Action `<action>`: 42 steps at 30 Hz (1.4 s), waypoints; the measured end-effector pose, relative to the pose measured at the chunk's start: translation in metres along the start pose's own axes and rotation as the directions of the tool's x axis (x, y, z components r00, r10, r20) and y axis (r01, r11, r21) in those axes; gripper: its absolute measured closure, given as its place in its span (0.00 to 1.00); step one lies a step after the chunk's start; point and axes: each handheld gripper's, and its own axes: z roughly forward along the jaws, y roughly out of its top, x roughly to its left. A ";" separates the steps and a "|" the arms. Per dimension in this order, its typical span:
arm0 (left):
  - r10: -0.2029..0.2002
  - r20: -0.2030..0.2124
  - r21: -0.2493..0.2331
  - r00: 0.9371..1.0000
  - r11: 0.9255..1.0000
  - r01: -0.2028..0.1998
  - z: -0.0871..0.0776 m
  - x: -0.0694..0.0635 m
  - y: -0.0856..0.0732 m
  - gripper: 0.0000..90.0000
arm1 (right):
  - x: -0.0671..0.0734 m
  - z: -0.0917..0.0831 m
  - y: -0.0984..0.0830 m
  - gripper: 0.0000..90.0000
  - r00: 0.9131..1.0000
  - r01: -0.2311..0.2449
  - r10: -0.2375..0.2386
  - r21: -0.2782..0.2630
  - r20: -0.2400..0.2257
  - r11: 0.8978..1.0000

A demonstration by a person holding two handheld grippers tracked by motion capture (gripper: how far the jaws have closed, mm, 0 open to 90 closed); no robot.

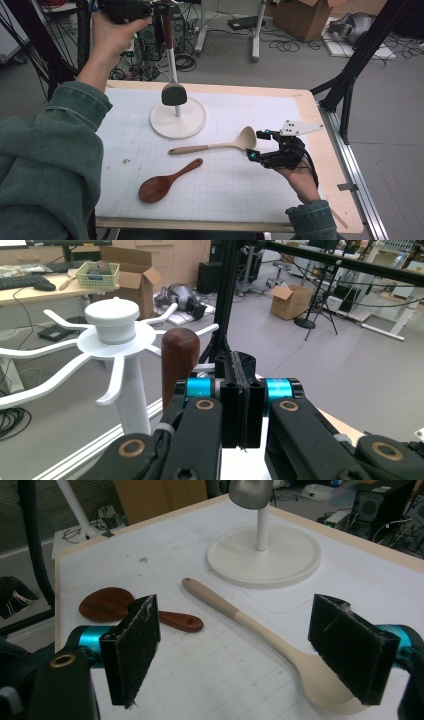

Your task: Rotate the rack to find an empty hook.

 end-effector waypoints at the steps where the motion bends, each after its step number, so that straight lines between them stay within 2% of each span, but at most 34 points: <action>1: -0.001 -0.001 0.000 1.000 1.000 0.001 -0.001 0.000 0.000 0.99 | 0.000 0.000 0.000 0.22 1.000 -0.001 0.001 0.001 0.000 1.000; 9: -0.003 -0.011 -0.001 1.000 1.000 0.003 -0.006 0.004 0.000 0.99 | 0.001 0.000 0.000 0.22 1.000 -0.003 0.003 0.004 -0.003 1.000; 14: 0.012 0.003 0.001 1.000 1.000 -0.012 -0.011 0.006 0.000 0.99 | 0.001 0.000 0.000 0.22 1.000 -0.004 0.004 0.004 -0.005 1.000; 19: 0.022 0.008 -0.002 1.000 1.000 -0.022 -0.018 0.012 0.000 0.99 | 0.000 0.001 0.000 0.22 1.000 0.004 -0.004 0.001 -0.006 1.000; 24: 0.011 0.003 -0.019 1.000 1.000 -0.011 -0.021 0.019 -0.001 0.99 | 0.000 0.001 0.000 0.22 1.000 0.004 -0.004 0.002 -0.008 1.000; 42: -0.018 -0.071 -0.014 0.997 1.000 0.017 -0.022 0.041 -0.004 0.99 | -0.001 -0.002 -0.001 0.22 1.000 -0.005 0.005 0.000 -0.006 1.000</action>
